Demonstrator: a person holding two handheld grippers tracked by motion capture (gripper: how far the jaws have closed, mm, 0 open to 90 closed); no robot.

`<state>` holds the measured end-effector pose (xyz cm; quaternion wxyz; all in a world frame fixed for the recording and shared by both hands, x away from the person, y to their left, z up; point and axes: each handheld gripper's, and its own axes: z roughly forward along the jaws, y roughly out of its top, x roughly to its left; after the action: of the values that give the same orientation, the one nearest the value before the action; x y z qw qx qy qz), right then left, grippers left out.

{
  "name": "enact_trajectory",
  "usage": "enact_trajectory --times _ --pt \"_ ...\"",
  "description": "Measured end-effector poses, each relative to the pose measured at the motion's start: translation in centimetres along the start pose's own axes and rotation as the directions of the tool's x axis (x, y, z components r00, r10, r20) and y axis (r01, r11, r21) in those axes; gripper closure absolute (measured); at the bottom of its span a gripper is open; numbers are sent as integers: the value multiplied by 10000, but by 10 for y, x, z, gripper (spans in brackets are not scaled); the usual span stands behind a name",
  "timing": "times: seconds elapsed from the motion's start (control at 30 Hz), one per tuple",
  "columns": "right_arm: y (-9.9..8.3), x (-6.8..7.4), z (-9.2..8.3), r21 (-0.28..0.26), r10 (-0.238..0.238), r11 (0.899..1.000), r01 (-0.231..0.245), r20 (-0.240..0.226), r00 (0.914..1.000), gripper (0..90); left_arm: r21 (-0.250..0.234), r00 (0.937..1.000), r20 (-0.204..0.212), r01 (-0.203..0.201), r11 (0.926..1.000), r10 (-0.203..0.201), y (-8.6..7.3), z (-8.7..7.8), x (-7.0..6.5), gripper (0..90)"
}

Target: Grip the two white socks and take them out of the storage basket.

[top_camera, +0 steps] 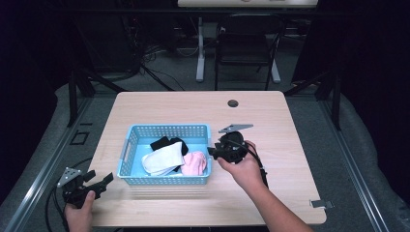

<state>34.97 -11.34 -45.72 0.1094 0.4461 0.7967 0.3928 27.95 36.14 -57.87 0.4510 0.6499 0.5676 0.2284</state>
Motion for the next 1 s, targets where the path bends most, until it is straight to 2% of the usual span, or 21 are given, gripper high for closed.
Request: enact_trajectory --times 0.17,0.33,0.53,0.8,0.93,1.0 --pt "8 5 9 220 64 9997 -59 -224 9997 652 4 10000 8 -5 10000 5 0 0 0 185" --pt "15 9 23 711 6 9975 16 -312 9995 659 3 10000 18 4 10000 -4 0 0 0 186" --pt "24 14 37 993 227 9949 -178 -488 9986 661 4 10000 23 -1 10000 1 0 0 0 185" --pt "34 23 59 1512 100 9885 -7 -606 9981 669 0 10000 33 11 10000 -11 0 0 0 186" --pt "39 28 69 1603 191 9871 -58 -817 9965 676 1 10000 42 15 10000 -15 0 0 1 185" --pt "41 29 75 1818 249 9833 -103 -780 9966 682 -9 10000 45 20 10000 -20 0 0 0 186"
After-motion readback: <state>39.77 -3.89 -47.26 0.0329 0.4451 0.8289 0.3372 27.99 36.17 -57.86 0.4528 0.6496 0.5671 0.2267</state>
